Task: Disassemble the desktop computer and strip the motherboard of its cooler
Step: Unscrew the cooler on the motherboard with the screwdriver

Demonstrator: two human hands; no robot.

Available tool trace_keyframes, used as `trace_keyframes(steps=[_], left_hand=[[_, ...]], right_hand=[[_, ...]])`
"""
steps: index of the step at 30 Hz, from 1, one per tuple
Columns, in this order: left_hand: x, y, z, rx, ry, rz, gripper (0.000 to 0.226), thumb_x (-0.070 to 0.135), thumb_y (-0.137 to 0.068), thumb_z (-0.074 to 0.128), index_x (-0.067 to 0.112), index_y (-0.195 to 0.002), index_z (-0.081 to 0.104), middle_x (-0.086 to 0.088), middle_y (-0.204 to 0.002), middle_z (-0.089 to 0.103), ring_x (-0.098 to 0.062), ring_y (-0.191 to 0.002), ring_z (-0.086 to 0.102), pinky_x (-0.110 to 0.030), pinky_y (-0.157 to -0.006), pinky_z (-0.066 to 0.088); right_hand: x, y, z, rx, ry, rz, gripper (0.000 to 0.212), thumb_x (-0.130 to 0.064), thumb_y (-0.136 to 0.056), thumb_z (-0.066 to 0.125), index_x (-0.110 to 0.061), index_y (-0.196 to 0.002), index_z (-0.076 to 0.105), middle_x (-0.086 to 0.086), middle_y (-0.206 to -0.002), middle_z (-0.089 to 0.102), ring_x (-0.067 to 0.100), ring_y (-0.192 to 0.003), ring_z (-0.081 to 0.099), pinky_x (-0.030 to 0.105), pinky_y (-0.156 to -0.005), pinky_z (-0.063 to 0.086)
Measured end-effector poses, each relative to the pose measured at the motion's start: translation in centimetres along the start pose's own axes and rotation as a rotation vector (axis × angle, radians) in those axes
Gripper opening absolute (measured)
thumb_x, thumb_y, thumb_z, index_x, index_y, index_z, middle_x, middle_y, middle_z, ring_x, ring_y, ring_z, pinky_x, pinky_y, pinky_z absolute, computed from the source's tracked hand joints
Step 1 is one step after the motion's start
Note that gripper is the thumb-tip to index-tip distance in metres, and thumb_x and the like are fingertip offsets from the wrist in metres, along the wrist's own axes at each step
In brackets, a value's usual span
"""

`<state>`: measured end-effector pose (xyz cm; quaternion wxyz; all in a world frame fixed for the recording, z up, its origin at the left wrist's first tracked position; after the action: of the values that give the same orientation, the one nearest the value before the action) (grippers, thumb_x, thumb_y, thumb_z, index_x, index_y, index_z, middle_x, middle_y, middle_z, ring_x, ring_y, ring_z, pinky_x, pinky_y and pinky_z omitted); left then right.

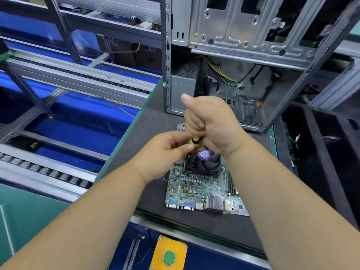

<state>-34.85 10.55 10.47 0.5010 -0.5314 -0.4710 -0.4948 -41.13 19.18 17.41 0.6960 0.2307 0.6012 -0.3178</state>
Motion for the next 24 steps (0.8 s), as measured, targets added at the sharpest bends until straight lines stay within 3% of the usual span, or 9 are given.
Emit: trace_keyframes(steps=[3,6,9,12,14,16,19,23,24], left_hand=[[-0.3,-0.3,0.1,0.103,-0.07,0.044,0.023,0.016,-0.086,0.059,0.021,-0.105,0.071,-0.005,-0.102,0.075,-0.03,-0.108,0.066,-0.052,-0.102,0.046],[-0.7,-0.3,0.2,0.152,-0.042,0.091,0.02,0.012,-0.085,0.062,0.018,-0.101,0.073,-0.001,-0.095,0.076,-0.019,-0.095,0.07,-0.039,-0.096,0.052],[-0.8,0.2,0.0,0.219,-0.08,0.166,0.027,0.0,-0.084,0.068,0.01,-0.11,0.07,0.017,-0.083,0.073,0.007,-0.083,0.063,-0.013,-0.078,0.048],[-0.8,0.7,-0.1,0.307,-0.169,0.234,0.015,-0.004,-0.08,0.071,-0.002,-0.095,0.074,0.013,-0.068,0.065,0.007,-0.068,0.054,-0.016,-0.066,0.043],[-0.8,1.3,0.0,0.321,-0.149,0.253,0.014,-0.008,-0.078,0.072,0.004,-0.085,0.075,0.009,-0.066,0.063,0.002,-0.065,0.053,-0.019,-0.064,0.043],[-0.7,1.8,-0.1,0.337,-0.084,0.263,0.035,-0.013,-0.075,0.071,0.022,-0.075,0.071,0.011,-0.063,0.063,0.006,-0.064,0.053,-0.013,-0.062,0.043],[-0.7,2.4,-0.6,0.326,-0.044,0.255,0.041,-0.01,-0.074,0.07,0.031,-0.074,0.068,0.017,-0.065,0.067,0.011,-0.066,0.056,-0.008,-0.062,0.043],[-3.8,2.4,-1.8,0.274,-0.151,0.021,0.021,0.007,-0.077,0.079,0.021,-0.092,0.076,-0.002,-0.092,0.073,-0.015,-0.089,0.069,-0.033,-0.083,0.055],[-4.6,2.6,-1.9,0.27,-0.198,-0.022,0.022,0.01,-0.077,0.08,0.022,-0.095,0.076,-0.003,-0.095,0.072,-0.016,-0.092,0.068,-0.034,-0.086,0.055]], right_hand=[[-0.1,-0.2,-0.2,-0.014,0.023,0.02,0.054,-0.029,-0.093,0.053,-0.015,-0.045,0.034,0.0,-0.043,0.022,0.012,-0.042,0.013,0.025,-0.046,0.014],[-0.4,-0.1,-0.1,0.057,0.137,0.008,0.053,-0.033,-0.095,0.054,-0.012,-0.05,0.036,0.002,-0.045,0.021,0.015,-0.043,0.015,0.032,-0.048,0.012],[-0.3,0.6,0.4,0.332,0.334,-0.031,0.048,-0.041,-0.089,0.058,-0.012,-0.054,0.045,0.003,-0.046,0.031,0.019,-0.045,0.029,0.031,-0.05,0.023],[0.2,1.6,1.5,0.515,0.297,-0.079,0.052,-0.047,-0.084,0.061,-0.002,-0.063,0.044,0.002,-0.053,0.034,0.017,-0.054,0.034,0.029,-0.054,0.03],[0.2,1.9,2.4,0.503,0.342,-0.137,0.057,-0.043,-0.088,0.061,0.0,-0.061,0.036,0.011,-0.056,0.027,0.022,-0.056,0.027,0.029,-0.053,0.025],[-0.1,1.6,3.4,0.419,0.439,-0.167,0.06,-0.039,-0.094,0.059,0.002,-0.058,0.032,0.018,-0.059,0.024,0.027,-0.057,0.024,0.031,-0.052,0.022],[-0.1,0.8,4.3,0.271,0.504,-0.139,0.059,-0.039,-0.095,0.057,-0.004,-0.056,0.028,0.01,-0.058,0.022,0.018,-0.054,0.021,0.03,-0.051,0.02],[0.4,-0.2,4.5,0.145,0.486,-0.06,0.057,-0.046,-0.091,0.054,-0.01,-0.053,0.032,0.002,-0.05,0.024,0.018,-0.049,0.021,0.027,-0.053,0.022],[0.5,-0.3,4.6,0.117,0.476,-0.049,0.056,-0.047,-0.091,0.053,-0.013,-0.052,0.033,-0.001,-0.048,0.025,0.017,-0.047,0.022,0.026,-0.053,0.023]])
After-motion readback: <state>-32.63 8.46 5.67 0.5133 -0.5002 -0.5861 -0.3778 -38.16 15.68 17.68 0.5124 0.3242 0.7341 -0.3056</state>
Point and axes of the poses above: each hand's wrist, its own y-axis away from the middle knuckle, its own z-axis out of the palm, x = y × z, the point moved 4 cm from there along -y, towards the middle knuckle
